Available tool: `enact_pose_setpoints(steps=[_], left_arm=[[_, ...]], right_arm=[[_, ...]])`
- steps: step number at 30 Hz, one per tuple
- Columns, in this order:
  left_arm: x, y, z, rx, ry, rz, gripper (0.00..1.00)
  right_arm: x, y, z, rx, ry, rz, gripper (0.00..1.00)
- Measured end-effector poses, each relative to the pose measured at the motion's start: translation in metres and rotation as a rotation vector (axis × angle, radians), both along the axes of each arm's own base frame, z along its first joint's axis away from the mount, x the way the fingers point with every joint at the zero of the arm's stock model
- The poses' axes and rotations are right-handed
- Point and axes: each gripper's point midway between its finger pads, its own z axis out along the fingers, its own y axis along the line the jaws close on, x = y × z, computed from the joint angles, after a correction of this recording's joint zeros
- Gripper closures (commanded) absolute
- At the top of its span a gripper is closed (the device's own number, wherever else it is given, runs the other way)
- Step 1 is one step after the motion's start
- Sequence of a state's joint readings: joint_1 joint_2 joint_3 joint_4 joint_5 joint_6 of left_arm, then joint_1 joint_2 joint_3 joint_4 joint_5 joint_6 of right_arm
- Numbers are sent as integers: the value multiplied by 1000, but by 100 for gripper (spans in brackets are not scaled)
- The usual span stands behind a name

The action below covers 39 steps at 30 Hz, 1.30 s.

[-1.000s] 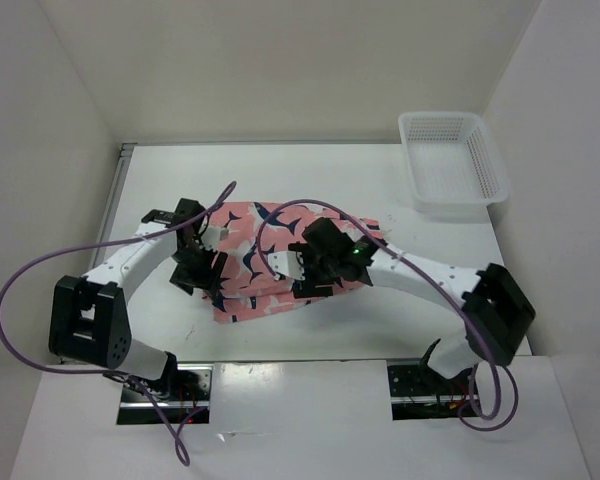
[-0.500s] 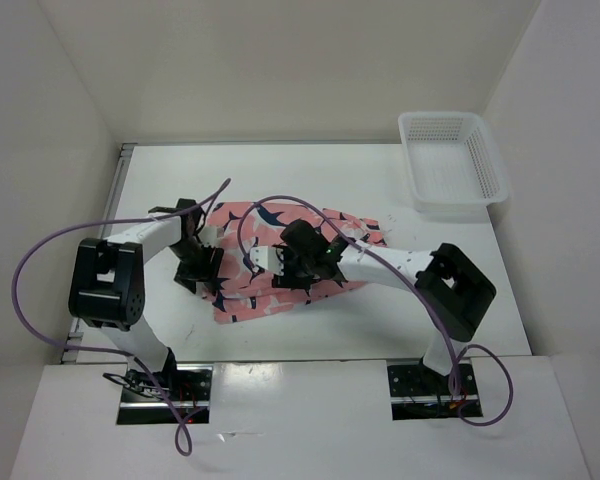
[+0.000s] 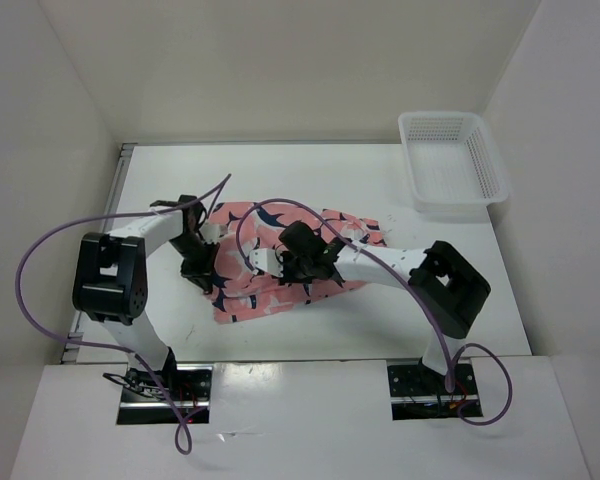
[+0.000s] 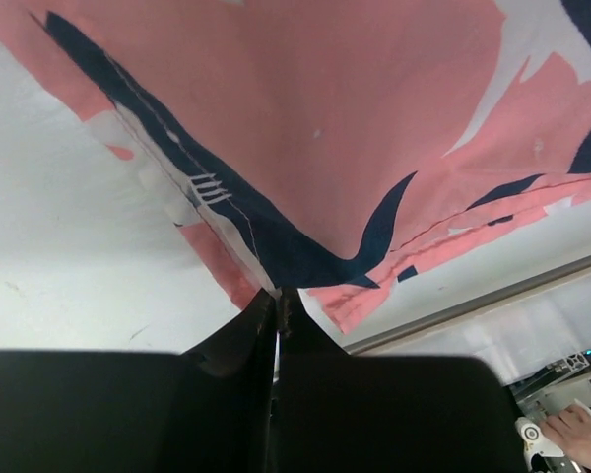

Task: Fold and stack the shorts
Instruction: Fold the shorts

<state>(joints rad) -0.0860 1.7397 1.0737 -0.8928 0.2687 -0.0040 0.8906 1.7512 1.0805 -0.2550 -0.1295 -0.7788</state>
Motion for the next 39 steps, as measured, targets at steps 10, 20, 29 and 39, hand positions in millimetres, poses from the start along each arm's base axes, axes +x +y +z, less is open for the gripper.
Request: enact_pose_setpoints(steps=[10, 20, 29, 39], left_arm=[[30, -12, 97, -86, -147, 11, 100], [-57, -41, 87, -70, 46, -168, 79], [-85, -32, 71, 16, 154, -217, 58], [-21, -39, 66, -53, -20, -139, 44]], right_arm=[[-7, -13, 38, -20, -49, 69, 100], [-50, -34, 52, -86, 41, 269, 94], [-67, -43, 32, -151, 117, 309, 25], [-3, -30, 93, 151, 86, -18, 68]])
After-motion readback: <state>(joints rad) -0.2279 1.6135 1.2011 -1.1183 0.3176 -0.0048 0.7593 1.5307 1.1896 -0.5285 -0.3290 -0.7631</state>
